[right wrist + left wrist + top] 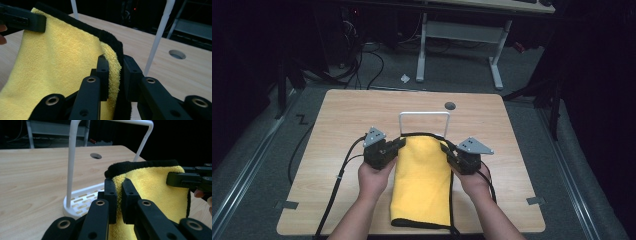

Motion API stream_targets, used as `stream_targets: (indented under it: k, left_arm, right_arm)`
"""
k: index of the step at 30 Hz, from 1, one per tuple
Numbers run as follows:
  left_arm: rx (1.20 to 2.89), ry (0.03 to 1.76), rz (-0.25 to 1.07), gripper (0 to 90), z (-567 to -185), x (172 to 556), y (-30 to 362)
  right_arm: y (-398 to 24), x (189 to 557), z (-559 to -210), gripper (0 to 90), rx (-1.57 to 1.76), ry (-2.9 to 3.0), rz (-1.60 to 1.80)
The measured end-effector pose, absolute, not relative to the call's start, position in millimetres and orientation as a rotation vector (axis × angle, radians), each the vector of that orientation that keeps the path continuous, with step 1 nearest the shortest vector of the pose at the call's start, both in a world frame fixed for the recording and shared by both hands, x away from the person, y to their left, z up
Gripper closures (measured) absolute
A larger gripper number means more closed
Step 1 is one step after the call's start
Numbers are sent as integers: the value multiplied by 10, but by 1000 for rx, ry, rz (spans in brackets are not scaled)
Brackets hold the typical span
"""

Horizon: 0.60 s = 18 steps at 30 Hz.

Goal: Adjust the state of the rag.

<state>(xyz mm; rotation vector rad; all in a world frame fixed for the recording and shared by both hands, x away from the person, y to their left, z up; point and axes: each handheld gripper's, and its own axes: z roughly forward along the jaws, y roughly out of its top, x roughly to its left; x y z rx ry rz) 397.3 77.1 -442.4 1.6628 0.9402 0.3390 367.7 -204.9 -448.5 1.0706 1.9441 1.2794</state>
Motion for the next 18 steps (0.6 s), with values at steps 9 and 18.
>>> stream_targets:
  k: [9,18]
  left_arm:
    - [1623,906,390,847,-4187,4007,771]
    - [1584,868,431,848,-3943,4006,778]
  right_arm:
    - [-2047,3710,-4249,779,1039,1875,1321]
    - [-2053,3714,-4016,778,1008,1822,1352]
